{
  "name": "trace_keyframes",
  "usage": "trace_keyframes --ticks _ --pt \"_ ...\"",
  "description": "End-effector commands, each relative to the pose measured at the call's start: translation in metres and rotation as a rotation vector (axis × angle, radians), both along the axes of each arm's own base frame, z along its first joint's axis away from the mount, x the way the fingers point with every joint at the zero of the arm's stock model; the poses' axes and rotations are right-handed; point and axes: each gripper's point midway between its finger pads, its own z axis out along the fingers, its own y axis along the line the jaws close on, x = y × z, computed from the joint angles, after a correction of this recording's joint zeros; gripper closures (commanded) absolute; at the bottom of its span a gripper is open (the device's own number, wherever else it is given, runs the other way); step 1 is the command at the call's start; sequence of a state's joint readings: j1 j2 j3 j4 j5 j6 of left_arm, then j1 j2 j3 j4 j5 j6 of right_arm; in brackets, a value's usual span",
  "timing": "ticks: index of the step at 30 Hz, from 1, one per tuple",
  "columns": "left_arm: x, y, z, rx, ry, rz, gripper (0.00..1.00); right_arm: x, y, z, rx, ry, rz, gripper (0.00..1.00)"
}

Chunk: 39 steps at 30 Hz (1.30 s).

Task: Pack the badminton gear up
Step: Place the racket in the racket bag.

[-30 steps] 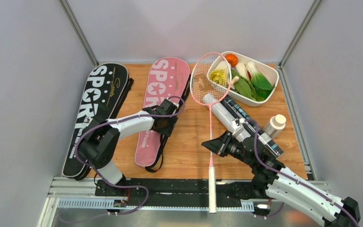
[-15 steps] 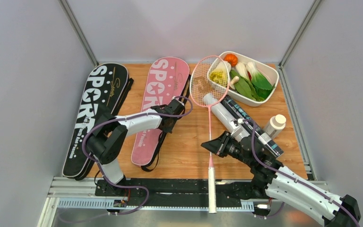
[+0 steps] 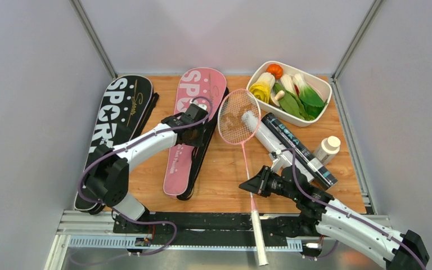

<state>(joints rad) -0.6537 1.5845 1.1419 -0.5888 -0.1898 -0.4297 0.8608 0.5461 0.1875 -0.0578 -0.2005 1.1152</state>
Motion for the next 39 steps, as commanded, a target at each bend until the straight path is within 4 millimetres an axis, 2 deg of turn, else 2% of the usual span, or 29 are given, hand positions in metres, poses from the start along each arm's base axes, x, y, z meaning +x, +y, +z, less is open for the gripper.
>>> trace_keyframes --ticks 1,7,11,21,26,33,39 --pt "0.028 -0.011 0.049 -0.178 -0.122 0.086 1.00 -0.011 0.004 0.019 0.090 0.017 0.037 1.00" --pt "0.031 -0.010 0.063 -0.259 -0.137 0.120 1.00 -0.022 0.002 0.007 0.109 0.091 0.059 1.00" --pt "0.029 -0.009 0.069 -0.308 -0.149 0.140 1.00 -0.023 0.003 0.007 0.119 0.108 0.060 1.00" --pt "0.019 -0.014 0.091 -0.418 -0.185 0.131 1.00 -0.028 0.021 0.032 0.310 0.184 0.111 1.00" --pt "0.011 -0.012 0.084 -0.439 -0.173 0.129 1.00 -0.022 0.027 0.039 0.341 0.194 0.108 1.00" --pt "-0.001 -0.021 0.078 -0.515 -0.144 0.096 1.00 -0.007 0.047 0.082 0.450 0.143 0.131 1.00" --pt "-0.013 -0.030 0.078 -0.583 -0.117 0.056 1.00 0.009 0.069 0.097 0.489 0.118 0.156 1.00"
